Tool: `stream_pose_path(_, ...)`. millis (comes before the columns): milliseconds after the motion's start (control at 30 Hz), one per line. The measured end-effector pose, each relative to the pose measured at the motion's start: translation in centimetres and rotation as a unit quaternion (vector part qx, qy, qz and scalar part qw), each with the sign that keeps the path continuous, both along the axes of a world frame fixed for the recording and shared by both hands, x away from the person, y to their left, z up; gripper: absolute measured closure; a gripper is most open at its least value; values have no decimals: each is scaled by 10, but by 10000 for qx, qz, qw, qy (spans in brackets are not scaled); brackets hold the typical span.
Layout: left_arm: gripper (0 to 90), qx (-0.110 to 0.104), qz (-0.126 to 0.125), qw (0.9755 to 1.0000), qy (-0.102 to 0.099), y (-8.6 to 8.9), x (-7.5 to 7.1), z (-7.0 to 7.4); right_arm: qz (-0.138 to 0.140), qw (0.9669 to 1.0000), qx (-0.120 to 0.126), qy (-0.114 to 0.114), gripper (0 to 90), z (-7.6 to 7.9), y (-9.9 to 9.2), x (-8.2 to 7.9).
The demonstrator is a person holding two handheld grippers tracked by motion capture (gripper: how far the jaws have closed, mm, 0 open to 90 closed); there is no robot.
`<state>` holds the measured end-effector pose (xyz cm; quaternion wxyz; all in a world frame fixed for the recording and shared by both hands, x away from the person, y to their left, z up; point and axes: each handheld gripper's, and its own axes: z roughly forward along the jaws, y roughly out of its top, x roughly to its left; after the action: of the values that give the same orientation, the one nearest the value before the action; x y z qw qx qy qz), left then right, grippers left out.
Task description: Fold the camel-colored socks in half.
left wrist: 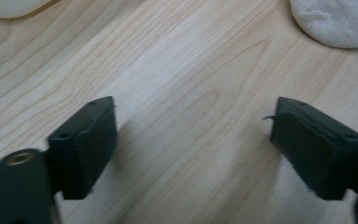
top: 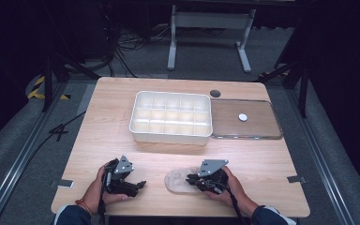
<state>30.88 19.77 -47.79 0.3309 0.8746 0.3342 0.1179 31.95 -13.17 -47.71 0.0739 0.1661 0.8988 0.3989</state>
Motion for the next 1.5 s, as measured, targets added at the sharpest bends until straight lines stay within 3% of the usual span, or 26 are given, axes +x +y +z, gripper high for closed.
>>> stream_pose_path(167,304,-43,34,10000,-25,-10,-1,2,-18,10000,68,25,815,-1,-1,1)
stream_pose_path(233,352,-160,4,9998,108,-15,-1,3,-33,10000,87,21,816,-2,-1,1)
stream_pose_path(300,364,-230,-24,9996,137,-20,-2,6,-21,9999,102,-7,816,-2,-1,1)
stream_pose_path(467,378,-687,-89,9975,157,-32,0,14,-29,9999,98,-38,816,-3,-1,0)
stream_pose_path(533,389,-702,-164,9974,92,-37,2,15,-36,9999,106,-17,817,-3,-1,0)
stream_pose_path(600,393,-828,-166,9962,195,-46,2,15,-20,9999,123,-4,817,-3,-1,1)
stream_pose_path(833,395,-723,-294,9967,237,-76,10,12,-20,9999,115,-17,818,-3,-1,1)
stream_pose_path(867,395,-579,-288,9977,191,-81,11,11,-17,9999,116,-22,818,-3,-1,1)
stream_pose_path(900,398,-579,-288,9977,191,-81,11,11,-17,9999,116,-22,818,-3,-1,1)
stream_pose_path(933,400,-390,-274,9988,119,-85,12,9,-17,9999,96,-48,819,-3,-1,0)
stream_pose_path(967,403,-390,-274,9988,119,-85,12,9,-17,9999,96,-48,819,-3,-1,0)
stream_pose_path(1000,406,-211,-205,9995,134,-90,11,6,-30,9999,76,-62,818,-3,-1,-1)
stream_pose_path(1033,406,-211,-205,9995,134,-90,11,6,-30,9999,76,-62,818,-3,-1,-1)
stream_pose_path(1067,400,7,-172,9999,-11,-93,11,6,-26,10000,38,-82,818,-2,0,-1)
stream_pose_path(1133,399,90,-152,9998,-9,-95,10,7,-9,9999,-52,-134,813,-1,-1,-2)
stream_pose_path(1300,399,21,-160,9998,87,-92,11,6,-96,9999,-61,13,797,1,-11,3)
stream_pose_path(1500,403,39,-137,9998,119,-94,11,7,-119,9999,-87,-40,798,0,-11,1)
